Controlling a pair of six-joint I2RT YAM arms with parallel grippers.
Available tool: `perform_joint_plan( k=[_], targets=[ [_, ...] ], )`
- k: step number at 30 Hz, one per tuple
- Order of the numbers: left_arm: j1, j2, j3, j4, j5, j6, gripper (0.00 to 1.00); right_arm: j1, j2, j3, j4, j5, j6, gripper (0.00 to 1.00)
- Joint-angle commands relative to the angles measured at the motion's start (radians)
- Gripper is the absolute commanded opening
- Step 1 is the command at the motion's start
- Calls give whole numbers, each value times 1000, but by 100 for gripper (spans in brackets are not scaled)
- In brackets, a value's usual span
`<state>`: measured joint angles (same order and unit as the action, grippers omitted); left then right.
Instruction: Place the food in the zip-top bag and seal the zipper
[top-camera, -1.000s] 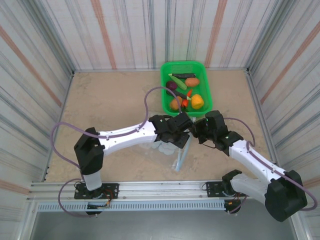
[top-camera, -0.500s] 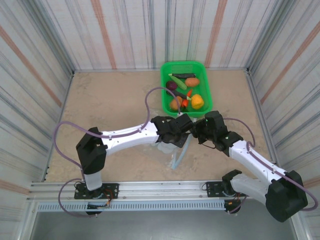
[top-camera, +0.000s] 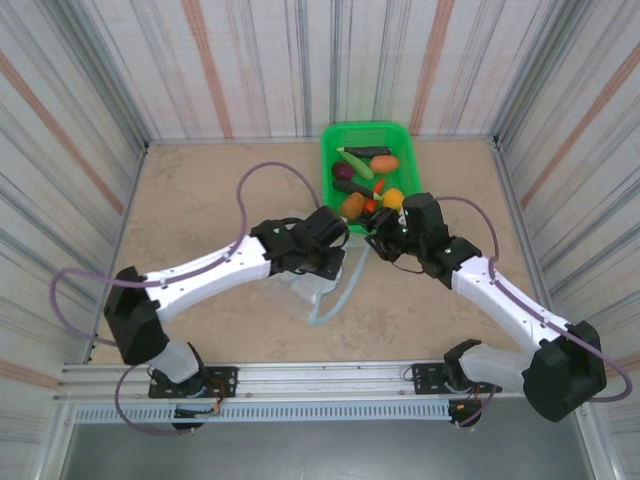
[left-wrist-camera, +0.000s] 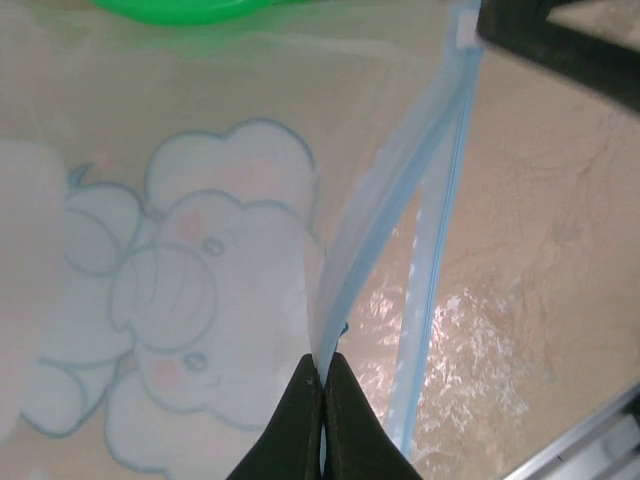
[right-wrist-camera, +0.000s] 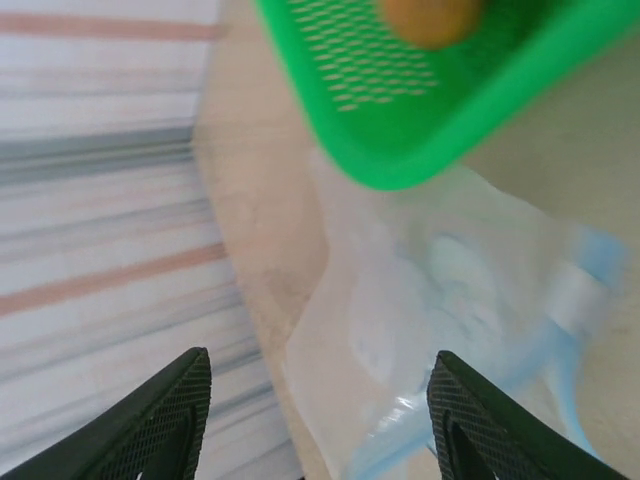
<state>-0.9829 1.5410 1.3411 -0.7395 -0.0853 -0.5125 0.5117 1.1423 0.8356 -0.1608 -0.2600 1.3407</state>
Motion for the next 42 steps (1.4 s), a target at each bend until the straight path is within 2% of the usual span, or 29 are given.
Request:
perform_joint_plan(
  k=[1,5,8,11,14,16,18,21,23,25,28,32,37,42],
  targets=[
    [74,-124,-78,-33,94,-55,0,12,1,49,-27,-54,-220,57],
    [222,-242,-167,1,198,-91,0,25,14,150,-155,-26,-386,45],
    [306,-288,-184,12,245,-87,0,43,54,211,-204,-60,-471,36],
    [337,-312,-151,8,261,-66,0,105,110,274,-249,-53,-535,22],
    [347,-337,-112,1,229,-46,0,145,172,316,-281,-37,-581,16],
    [368,-343,-97,5,219,-31,0,150,215,349,-306,-22,-601,0],
    [410,-341,-92,-3,208,-25,0,154,259,400,-340,-13,-637,0],
    [501,-330,-120,53,297,-19,0,173,332,499,-403,4,-690,0],
    [533,-310,-129,77,311,-7,0,193,379,562,-445,19,-719,0],
    [547,-292,-131,99,323,-1,0,206,412,602,-456,2,-731,0],
    [554,-267,-125,135,359,-10,0,252,431,647,-483,100,-776,0],
    [555,-251,-114,164,392,-18,0,252,492,738,-499,34,-721,0],
    [555,-249,-104,182,423,-28,0,260,684,918,-592,-52,-658,0],
    [555,-254,-86,196,436,-36,0,273,775,959,-593,-15,-588,0]
  ],
)
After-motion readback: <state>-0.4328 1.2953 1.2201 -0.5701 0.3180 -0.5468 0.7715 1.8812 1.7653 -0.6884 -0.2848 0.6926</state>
